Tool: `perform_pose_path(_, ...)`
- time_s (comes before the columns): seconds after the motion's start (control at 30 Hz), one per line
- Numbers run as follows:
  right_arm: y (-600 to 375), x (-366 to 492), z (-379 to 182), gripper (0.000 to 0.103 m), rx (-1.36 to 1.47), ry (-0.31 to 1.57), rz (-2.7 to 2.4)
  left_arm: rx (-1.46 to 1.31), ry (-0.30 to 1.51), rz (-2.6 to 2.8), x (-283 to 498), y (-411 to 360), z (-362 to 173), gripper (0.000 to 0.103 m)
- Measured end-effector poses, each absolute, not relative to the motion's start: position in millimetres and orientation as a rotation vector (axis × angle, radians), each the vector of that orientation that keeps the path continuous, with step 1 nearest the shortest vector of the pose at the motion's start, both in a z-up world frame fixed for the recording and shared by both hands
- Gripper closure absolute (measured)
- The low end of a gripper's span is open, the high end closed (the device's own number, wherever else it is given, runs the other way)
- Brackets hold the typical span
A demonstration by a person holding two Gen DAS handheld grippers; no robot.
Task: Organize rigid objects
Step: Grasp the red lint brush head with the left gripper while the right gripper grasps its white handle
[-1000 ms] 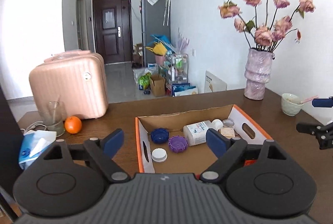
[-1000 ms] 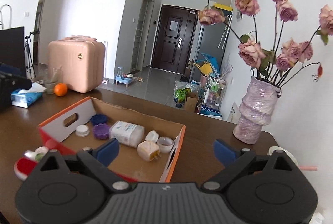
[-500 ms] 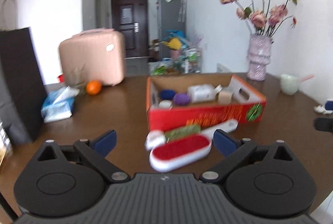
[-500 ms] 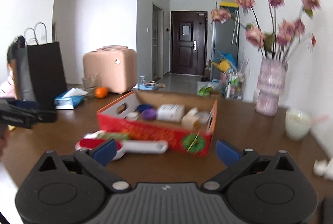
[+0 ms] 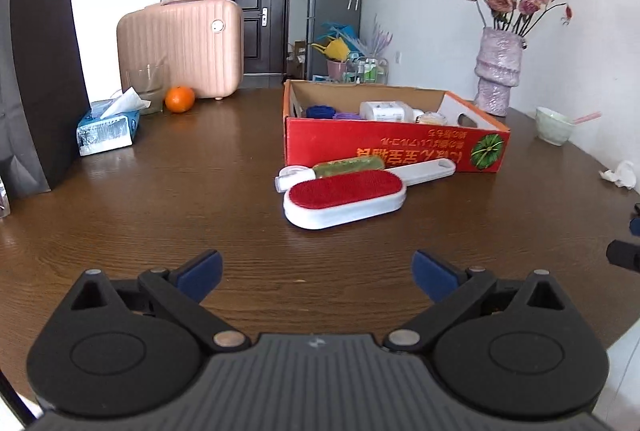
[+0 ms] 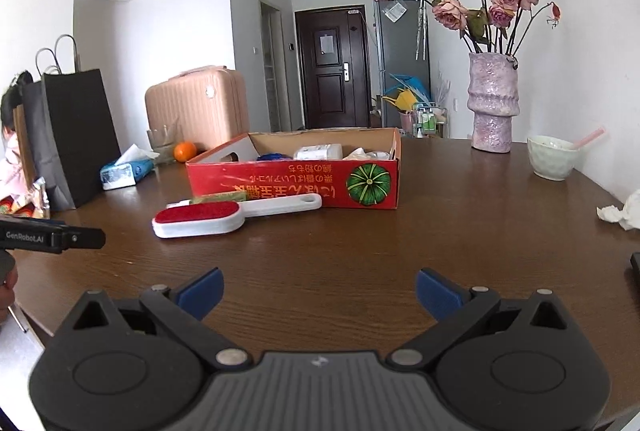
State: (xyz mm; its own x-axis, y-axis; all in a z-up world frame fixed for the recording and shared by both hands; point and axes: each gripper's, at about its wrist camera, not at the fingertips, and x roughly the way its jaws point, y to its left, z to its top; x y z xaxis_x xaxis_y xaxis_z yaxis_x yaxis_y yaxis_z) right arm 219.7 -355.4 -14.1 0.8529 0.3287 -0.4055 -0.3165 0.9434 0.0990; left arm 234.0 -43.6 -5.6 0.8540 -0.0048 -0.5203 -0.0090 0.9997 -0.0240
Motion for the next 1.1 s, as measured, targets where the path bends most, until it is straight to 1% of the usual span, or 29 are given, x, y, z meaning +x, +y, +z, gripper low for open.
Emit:
perform_pose_path(0.1,-349.7,233.2,-15.3,0.002,0.024,0.435,0.33,-0.045,0.558,-0.007,246.1,-40.2,-9.7,0.0)
perform_pose_path(0.13,-348.3,239.2,-16.5,0.003,0.034,0.442,0.33,-0.057,0.563,-0.01,250.4,-38.4,-11.6,0.001)
perform_pose_path(0.17,-346.3,247.1,-18.2,0.008,0.046,0.453,0.331,-0.069,0.568,-0.011,254.9,-36.6,-12.9,0.001)
perform_pose_path(0.27,-341.4,273.4,-22.9,0.011,0.075,0.503,0.327,-0.105,0.586,-0.008,274.9,-29.1,-16.5,0.005)
perform_pose_path(0.3,-339.0,285.2,-24.7,0.013,0.086,0.518,0.325,-0.115,0.593,0.002,283.9,-26.0,-17.6,0.008)
perform_pose_path(0.33,-336.9,296.4,-26.2,0.019,0.099,0.531,0.324,-0.126,0.601,0.012,292.1,-23.8,-18.5,0.011)
perform_pose_path(0.37,-334.6,307.4,-27.7,0.024,0.112,0.547,0.329,-0.143,0.608,0.017,301.7,-20.6,-19.1,0.016)
perform_pose_path(0.4,-331.9,320.8,-28.8,0.027,0.13,0.563,0.338,-0.166,0.613,0.018,311.1,-17.1,-19.4,0.021)
perform_pose_path(0.43,-330.1,332.3,-29.7,0.033,0.147,0.57,0.346,-0.191,0.616,0.013,319.4,-13.5,-20.2,0.023)
perform_pose_path(0.47,-327.4,344.1,-30.6,0.036,0.163,0.572,0.353,-0.215,0.615,0.009,326.3,-10.7,-20.8,0.025)
perform_pose_path(0.53,-321.7,373.5,-30.9,0.038,0.187,0.576,0.355,-0.243,0.599,0.001,340.0,-4.9,-23.5,0.024)
perform_pose_path(0.6,-317.5,401.6,-31.8,0.043,0.207,0.574,0.351,-0.236,0.591,0.001,352.2,-2.7,-26.8,0.024)
perform_pose_path(0.63,-316.3,415.0,-33.1,0.048,0.225,0.579,0.348,-0.242,0.593,-0.004,357.9,-0.6,-29.4,0.024)
perform_pose_path(0.67,-314.9,429.4,-35.7,0.056,0.252,0.59,0.348,-0.254,0.599,-0.011,362.6,1.8,-32.4,0.026)
perform_pose_path(0.7,-314.9,440.0,-38.0,0.058,0.271,0.607,0.348,-0.27,0.608,-0.022,366.7,4.3,-35.9,0.027)
perform_pose_path(0.73,-312.6,449.7,-41.6,0.063,0.29,0.628,0.349,-0.283,0.617,-0.033,368.8,5.3,-38.9,0.028)
perform_pose_path(0.83,-306.0,466.2,-53.8,0.068,0.297,0.651,0.361,-0.308,0.62,-0.076,370.4,8.9,-44.7,0.029)
perform_pose_path(0.87,-303.8,469.1,-57.0,0.074,0.293,0.651,0.368,-0.31,0.625,-0.089,370.4,9.5,-45.6,0.029)
perform_pose_path(0.93,-300.7,471.6,-58.1,0.075,0.267,0.641,0.376,-0.323,0.628,-0.122,371.3,10.2,-46.9,0.032)
perform_pose_path(1.03,-296.6,473.9,-58.7,0.082,0.243,0.648,0.384,-0.365,0.617,-0.18,372.7,12.0,-49.2,0.045)
perform_pose_path(1.07,-295.4,473.7,-58.5,0.082,0.232,0.649,0.383,-0.376,0.619,-0.193,373.5,12.7,-49.5,0.047)
perform_pose_path(1.1,-293.3,473.0,-58.2,0.082,0.219,0.649,0.38,-0.381,0.62,-0.193,374.0,12.7,-50.0,0.047)
